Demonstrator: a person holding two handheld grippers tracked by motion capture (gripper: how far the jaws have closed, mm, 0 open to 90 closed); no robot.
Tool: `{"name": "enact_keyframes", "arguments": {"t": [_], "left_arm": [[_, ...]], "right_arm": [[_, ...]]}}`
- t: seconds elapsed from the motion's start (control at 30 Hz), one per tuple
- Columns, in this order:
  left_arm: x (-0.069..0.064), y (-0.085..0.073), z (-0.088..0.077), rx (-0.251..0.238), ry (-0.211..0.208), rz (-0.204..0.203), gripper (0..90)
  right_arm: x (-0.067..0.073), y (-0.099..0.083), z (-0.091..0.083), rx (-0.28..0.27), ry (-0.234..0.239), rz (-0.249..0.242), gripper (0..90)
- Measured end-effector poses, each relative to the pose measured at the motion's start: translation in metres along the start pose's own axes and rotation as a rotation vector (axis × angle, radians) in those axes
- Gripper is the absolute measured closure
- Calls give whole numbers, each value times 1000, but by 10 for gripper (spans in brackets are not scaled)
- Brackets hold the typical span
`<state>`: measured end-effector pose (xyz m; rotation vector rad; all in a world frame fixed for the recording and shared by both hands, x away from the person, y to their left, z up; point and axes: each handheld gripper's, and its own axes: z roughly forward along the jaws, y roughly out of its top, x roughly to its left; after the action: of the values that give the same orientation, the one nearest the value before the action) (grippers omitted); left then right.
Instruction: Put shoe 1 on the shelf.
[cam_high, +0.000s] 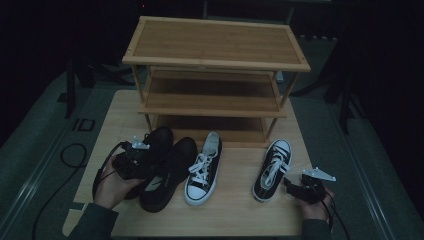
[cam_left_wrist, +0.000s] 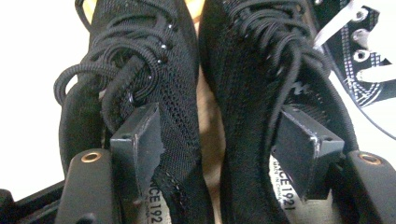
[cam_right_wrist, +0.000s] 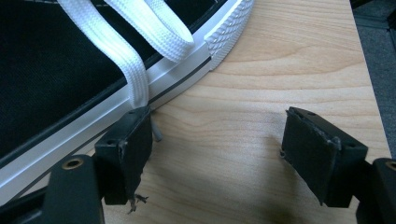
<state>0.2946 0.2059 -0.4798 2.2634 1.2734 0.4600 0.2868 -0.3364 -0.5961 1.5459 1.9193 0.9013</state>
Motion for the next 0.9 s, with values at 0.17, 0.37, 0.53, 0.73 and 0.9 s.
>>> {"name": "enact_keyframes", "arguments": {"t": [0.17, 0.37, 0.53, 0.73, 0.9], "left_arm": [[-1, -3, -11, -35, 36, 12, 281], [6, -6, -10, -14, 44, -3, 189], [6, -7, 0, 21, -13, 22, 263], [5, -4, 5, 58, -106, 39, 619], [5, 0, 7, 85, -116, 17, 658]], "right_arm": [[0, 0, 0, 0, 0, 0, 242], [0, 0, 0, 0, 0, 0, 242], [0, 0, 0, 0, 0, 0, 242], [0, 0, 0, 0, 0, 0, 242], [0, 0, 0, 0, 0, 0, 242]]}}
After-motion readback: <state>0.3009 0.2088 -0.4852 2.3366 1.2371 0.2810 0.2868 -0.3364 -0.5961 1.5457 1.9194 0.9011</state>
